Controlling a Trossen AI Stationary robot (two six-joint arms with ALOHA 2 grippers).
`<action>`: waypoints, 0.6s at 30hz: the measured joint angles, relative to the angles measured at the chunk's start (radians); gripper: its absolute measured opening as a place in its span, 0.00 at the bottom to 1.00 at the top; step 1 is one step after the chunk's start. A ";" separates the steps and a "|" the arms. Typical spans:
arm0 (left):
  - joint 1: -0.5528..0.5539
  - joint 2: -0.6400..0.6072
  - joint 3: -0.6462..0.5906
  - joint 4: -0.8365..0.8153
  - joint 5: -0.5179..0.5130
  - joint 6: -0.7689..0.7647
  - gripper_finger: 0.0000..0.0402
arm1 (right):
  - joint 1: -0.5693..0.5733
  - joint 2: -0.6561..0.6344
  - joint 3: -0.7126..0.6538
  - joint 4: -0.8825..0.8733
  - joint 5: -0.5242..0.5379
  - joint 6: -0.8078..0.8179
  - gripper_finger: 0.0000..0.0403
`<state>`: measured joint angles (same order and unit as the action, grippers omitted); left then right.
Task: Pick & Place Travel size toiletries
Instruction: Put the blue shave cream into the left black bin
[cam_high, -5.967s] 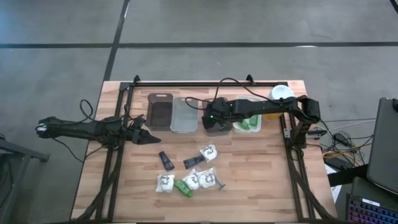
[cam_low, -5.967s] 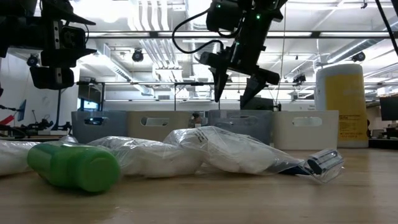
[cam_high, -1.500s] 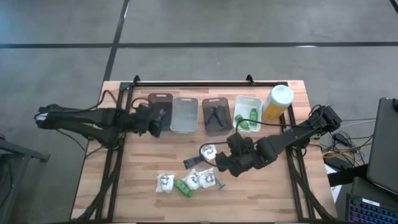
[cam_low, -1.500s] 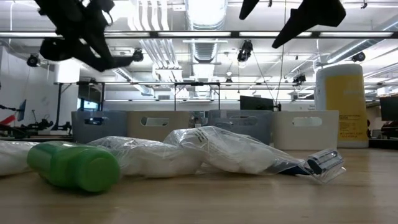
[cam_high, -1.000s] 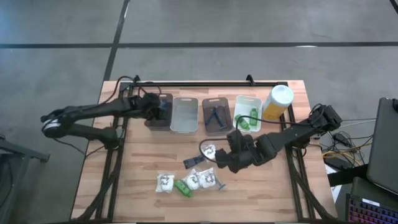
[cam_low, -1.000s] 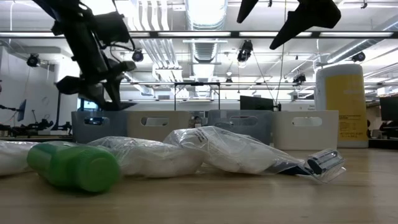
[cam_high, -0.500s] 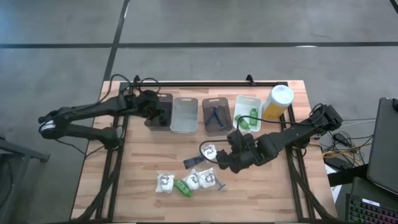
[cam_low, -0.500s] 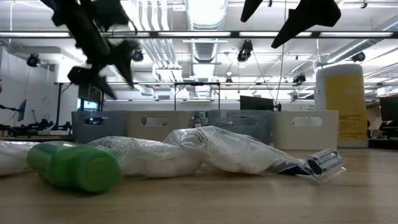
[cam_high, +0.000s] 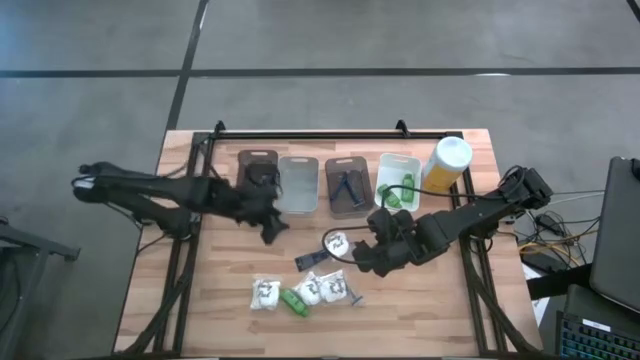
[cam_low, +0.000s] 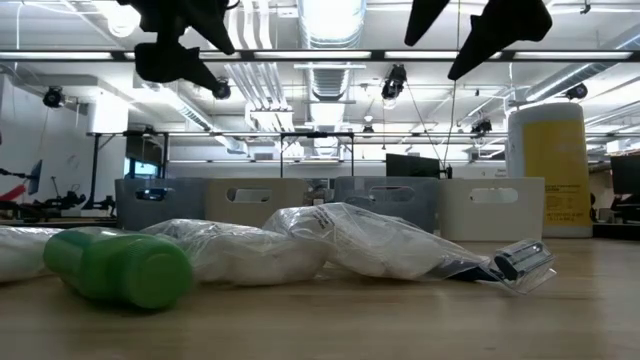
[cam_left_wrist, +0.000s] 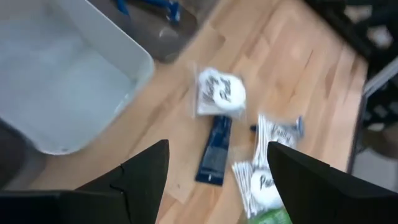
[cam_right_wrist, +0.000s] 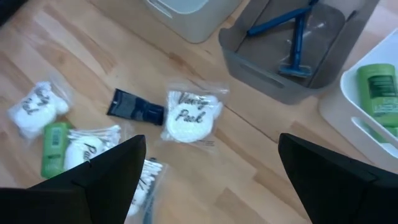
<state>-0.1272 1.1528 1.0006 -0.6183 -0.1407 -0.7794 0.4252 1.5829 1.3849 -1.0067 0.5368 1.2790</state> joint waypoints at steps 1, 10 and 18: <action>-0.026 0.025 0.005 0.003 -0.010 -0.005 0.69 | 0.000 -0.001 0.000 -0.002 -0.010 -0.004 0.90; -0.136 0.279 0.105 0.024 -0.027 -0.037 0.69 | 0.004 -0.021 0.000 -0.020 -0.067 -0.082 0.90; -0.162 0.489 0.242 0.024 -0.032 0.078 0.69 | 0.031 -0.037 0.000 -0.120 -0.066 -0.068 0.90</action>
<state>-0.2895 1.6414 1.2429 -0.5941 -0.1725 -0.7013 0.4557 1.5455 1.3846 -1.1267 0.4706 1.2112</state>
